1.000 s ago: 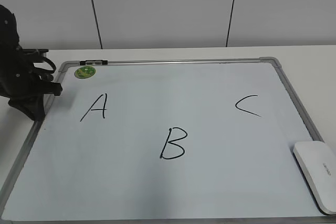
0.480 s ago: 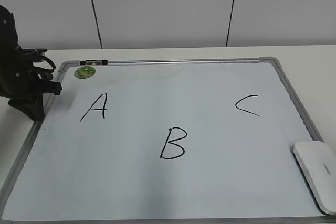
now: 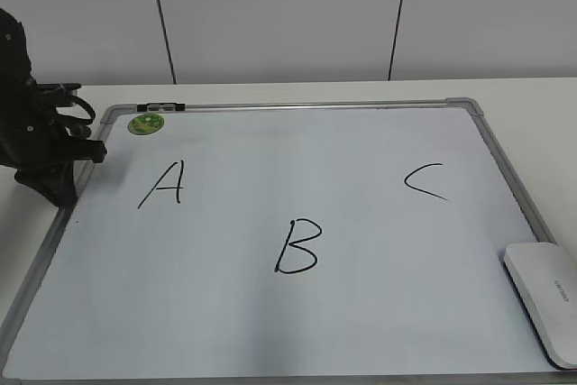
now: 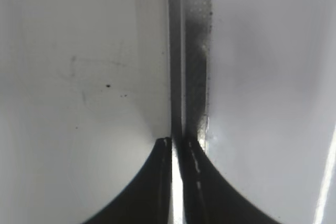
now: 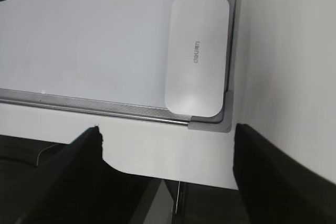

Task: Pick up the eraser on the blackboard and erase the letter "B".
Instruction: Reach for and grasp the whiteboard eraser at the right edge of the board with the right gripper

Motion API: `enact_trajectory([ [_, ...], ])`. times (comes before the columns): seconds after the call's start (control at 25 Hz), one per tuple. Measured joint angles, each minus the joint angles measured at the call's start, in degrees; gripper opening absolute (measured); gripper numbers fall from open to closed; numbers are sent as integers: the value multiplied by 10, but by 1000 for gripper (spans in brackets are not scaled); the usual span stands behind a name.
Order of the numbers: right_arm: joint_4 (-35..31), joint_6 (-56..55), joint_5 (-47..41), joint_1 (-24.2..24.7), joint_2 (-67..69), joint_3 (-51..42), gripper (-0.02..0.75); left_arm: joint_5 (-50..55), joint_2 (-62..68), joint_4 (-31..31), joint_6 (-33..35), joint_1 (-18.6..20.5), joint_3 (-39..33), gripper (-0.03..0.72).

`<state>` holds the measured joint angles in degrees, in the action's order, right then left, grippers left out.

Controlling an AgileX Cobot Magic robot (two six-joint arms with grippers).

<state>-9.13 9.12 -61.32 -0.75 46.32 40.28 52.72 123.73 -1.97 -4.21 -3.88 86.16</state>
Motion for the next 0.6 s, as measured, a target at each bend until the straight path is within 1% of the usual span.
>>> enact_trajectory([
  [0.24,-19,0,-2,0,152,36,573,0,0,-1,0,0,1,22],
  [0.44,-20,-6,37,0,240,39,573,0,0,-1,0,0,1,22],
  [0.6,17,-46,78,-23,288,40,573,0,0,-1,0,0,1,22],
])
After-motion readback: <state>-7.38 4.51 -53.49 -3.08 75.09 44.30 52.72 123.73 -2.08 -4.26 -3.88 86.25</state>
